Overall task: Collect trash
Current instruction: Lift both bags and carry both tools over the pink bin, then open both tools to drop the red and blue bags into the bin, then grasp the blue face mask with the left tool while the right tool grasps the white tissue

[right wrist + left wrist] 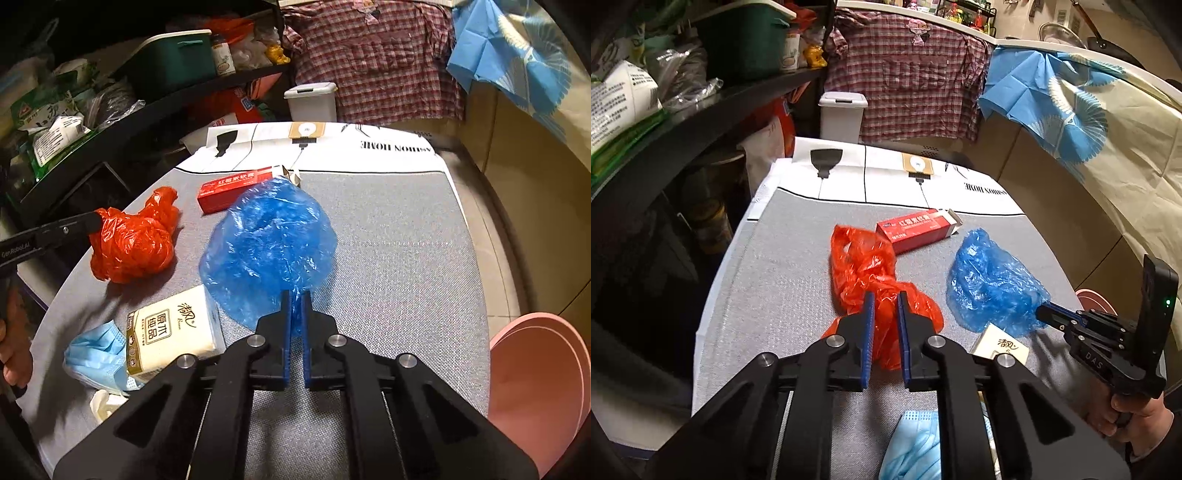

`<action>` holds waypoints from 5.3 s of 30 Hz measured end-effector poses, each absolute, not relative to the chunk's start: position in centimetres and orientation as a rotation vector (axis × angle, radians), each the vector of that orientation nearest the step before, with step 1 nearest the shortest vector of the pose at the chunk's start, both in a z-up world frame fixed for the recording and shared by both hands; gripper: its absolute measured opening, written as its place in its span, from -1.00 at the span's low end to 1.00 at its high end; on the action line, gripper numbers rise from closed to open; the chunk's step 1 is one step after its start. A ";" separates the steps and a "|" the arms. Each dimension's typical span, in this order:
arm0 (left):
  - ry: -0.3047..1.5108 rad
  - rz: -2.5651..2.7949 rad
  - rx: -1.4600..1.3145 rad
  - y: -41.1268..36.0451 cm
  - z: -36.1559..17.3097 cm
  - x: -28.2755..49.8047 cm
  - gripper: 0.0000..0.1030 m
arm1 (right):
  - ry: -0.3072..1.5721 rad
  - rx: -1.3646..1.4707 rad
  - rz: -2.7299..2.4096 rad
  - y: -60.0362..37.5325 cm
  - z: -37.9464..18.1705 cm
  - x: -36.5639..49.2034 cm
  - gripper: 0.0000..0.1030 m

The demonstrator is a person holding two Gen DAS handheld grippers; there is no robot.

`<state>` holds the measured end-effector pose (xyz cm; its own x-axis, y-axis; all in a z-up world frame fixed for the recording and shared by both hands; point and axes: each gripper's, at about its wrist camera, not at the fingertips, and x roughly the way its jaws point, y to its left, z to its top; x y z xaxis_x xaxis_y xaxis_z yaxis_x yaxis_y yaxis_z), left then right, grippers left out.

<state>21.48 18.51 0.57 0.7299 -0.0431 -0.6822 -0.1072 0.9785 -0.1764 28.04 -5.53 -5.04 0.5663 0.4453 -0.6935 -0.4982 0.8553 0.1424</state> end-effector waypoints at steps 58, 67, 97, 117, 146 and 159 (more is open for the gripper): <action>0.624 0.000 -0.166 10.2 4.7 12.0 -0.83 | 0.567 -0.093 0.409 -17.7 6.8 16.2 -0.95; 0.617 -0.039 -0.141 7.9 5.1 11.6 -0.83 | 0.568 -0.052 0.359 -21.0 6.6 15.5 -0.95; 0.626 -0.213 -0.057 -3.3 5.5 14.0 -0.83 | 0.581 0.129 0.145 -31.4 4.0 17.3 -0.95; 0.679 -0.405 0.046 -13.8 2.1 19.9 -0.83 | 0.606 0.181 0.101 -33.3 2.3 20.4 -0.95; 0.779 -0.404 -0.046 -12.2 -0.1 20.2 -0.67 | 0.690 0.132 0.064 -32.5 0.1 22.0 -0.27; 0.696 -0.324 -0.068 -4.5 5.2 16.1 -0.67 | 0.598 0.068 0.136 -29.9 3.0 18.2 -0.27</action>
